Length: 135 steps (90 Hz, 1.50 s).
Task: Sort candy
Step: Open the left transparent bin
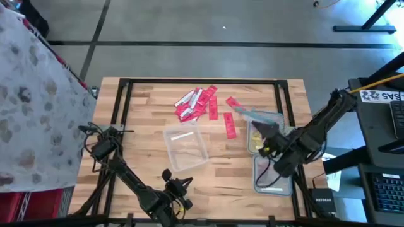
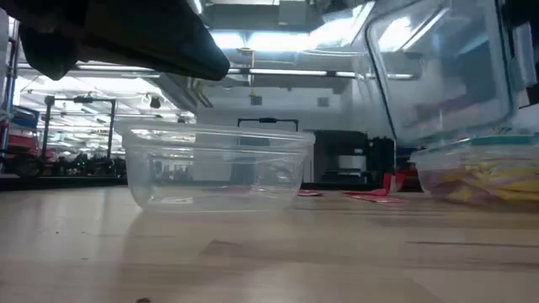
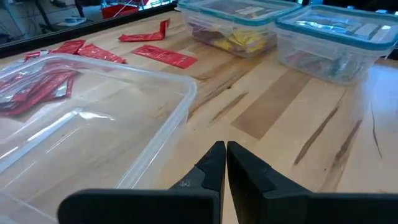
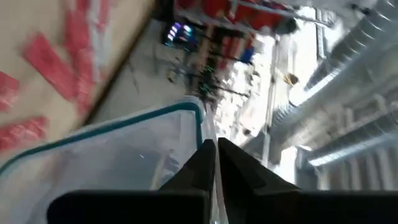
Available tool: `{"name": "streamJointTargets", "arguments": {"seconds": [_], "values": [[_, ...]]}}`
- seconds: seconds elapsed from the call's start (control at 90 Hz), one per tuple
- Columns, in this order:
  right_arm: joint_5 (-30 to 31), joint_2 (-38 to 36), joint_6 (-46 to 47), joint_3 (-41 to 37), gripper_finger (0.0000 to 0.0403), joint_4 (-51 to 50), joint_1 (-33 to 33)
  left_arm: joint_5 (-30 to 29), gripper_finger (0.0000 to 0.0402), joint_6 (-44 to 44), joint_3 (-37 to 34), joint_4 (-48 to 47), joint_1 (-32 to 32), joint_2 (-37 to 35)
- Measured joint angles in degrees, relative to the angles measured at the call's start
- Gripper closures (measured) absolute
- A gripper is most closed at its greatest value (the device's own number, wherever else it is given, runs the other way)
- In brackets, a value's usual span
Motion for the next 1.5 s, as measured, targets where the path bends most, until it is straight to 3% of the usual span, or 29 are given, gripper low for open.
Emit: {"name": "streamJointTargets", "arguments": {"seconds": [0.244, 0.367, 0.733, 1.056, 1.133, 1.278, 1.5], "values": [[-9.7, 8.7, 16.6, -1.8, 0.0403, -2.9, 3.6, -0.6, 0.0402, 0.0, 0.0, 0.9, 0.0, 0.0], [-19.4, 11.5, 28.2, -1.7, 0.0403, -3.0, 6.8, -3.0, 0.0402, 0.7, 0.0, 2.4, 0.0, 0.0], [-39.8, 12.7, 66.6, -1.7, 0.0403, -16.1, 12.7, -5.9, 0.0402, 2.5, 1.1, 3.3, 0.0, -0.7], [-44.2, 12.7, 90.1, -1.7, 0.0403, -29.3, 15.5, -8.4, 0.0401, 17.7, 7.8, 3.1, 0.0, -0.8], [-48.1, 12.7, 97.2, -1.7, 0.0403, -33.0, 15.5, -9.0, 0.0401, 20.1, 8.7, 3.1, 0.0, -0.8], [-57.9, 12.7, 101.3, -1.7, 0.0403, -33.6, 15.5, -9.5, 0.0401, 21.7, 9.4, 2.9, 0.3, -0.8], [-62.4, 12.7, 100.9, -1.7, 0.0385, -31.0, 15.4, -9.8, 0.0401, 19.9, 9.4, 2.3, 1.6, -1.0]]}}
